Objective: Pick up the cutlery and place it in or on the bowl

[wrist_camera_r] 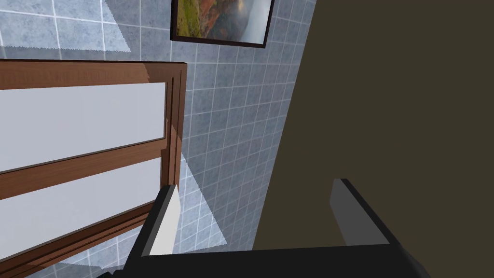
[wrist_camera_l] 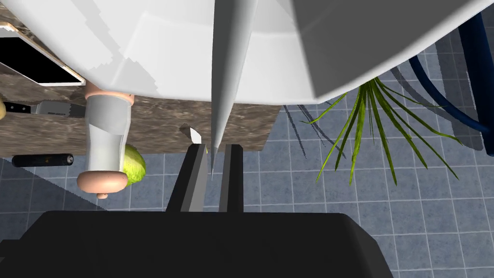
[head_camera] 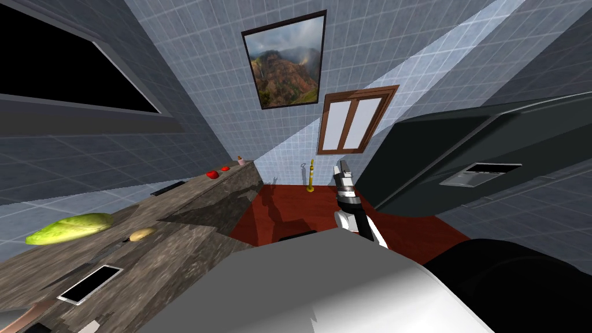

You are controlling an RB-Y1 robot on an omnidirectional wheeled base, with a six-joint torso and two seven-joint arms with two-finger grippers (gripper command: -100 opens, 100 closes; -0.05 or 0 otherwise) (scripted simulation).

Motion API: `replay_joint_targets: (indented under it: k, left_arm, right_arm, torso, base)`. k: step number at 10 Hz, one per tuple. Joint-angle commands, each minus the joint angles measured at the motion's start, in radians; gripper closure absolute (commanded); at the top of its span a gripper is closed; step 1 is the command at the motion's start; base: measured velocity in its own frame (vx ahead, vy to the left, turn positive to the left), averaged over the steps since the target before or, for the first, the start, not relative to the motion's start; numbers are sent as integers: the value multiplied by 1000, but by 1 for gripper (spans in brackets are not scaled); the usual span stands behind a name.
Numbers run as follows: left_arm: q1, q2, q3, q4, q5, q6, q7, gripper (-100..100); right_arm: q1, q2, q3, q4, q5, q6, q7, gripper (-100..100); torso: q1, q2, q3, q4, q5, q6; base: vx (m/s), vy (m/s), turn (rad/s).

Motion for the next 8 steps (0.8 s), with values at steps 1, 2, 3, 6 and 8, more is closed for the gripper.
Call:
replay_joint_targets:
  k: [1,2,3,6,8]
  left_arm:
    - [0,0,0,0,0,0,0,-100]
    - [0,0,0,0,0,0,0,-100]
    - [0,0,0,0,0,0,0,-100]
    - [1,-1,0,0,0,1,0,0]
    - [-12,32,8,-73,83,92,-96,-100]
  right_arm:
    - [0,0,0,0,0,0,0,0]
    - [0,0,0,0,0,0,0,0]
    - [0,0,0,0,0,0,0,0]
    - [0,0,0,0,0,0,0,0]
    - [0,0,0,0,0,0,0,0]
  torso:
    - [0,0,0,0,0,0]
    - [0,-6,-4,-2,0,1]
    - [0,-8,-5,-2,0,1]
    - [0,-10,-6,-3,0,1]
    - [1,-8,-5,-2,0,4]
  base:
    - [-19,0,6]
    - [-10,0,1]
    - [0,0,0]
    - [-1,0,4]
    - [-98,23,109]
